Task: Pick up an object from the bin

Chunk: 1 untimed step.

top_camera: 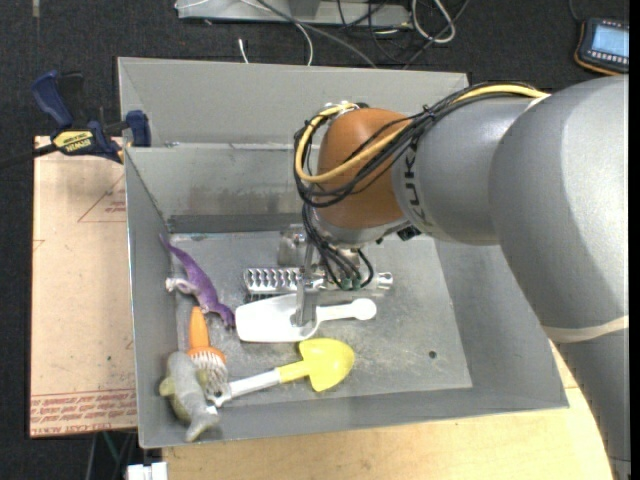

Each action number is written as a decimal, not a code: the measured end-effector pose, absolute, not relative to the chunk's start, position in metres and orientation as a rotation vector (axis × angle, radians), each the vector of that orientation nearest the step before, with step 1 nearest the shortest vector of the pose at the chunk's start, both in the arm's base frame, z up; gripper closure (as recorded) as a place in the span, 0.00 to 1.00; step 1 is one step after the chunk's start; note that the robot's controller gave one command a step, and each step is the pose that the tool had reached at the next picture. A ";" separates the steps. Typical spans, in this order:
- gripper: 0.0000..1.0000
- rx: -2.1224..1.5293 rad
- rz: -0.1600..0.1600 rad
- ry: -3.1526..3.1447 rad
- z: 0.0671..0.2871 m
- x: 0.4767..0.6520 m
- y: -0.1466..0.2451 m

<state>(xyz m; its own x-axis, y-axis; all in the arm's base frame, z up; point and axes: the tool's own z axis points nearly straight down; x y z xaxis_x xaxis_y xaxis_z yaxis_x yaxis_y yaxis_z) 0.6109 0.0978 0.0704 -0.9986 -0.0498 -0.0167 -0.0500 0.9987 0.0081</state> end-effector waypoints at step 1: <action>1.00 -0.052 0.015 3.129 0.068 0.612 0.109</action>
Offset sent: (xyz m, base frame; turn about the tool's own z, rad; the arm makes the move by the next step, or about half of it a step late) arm 0.0000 0.0000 0.0000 0.0000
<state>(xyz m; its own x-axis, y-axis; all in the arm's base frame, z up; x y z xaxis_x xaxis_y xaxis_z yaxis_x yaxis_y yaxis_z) 0.6119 0.1090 0.0679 -0.9994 -0.0333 -0.0119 -0.0334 0.9994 0.0093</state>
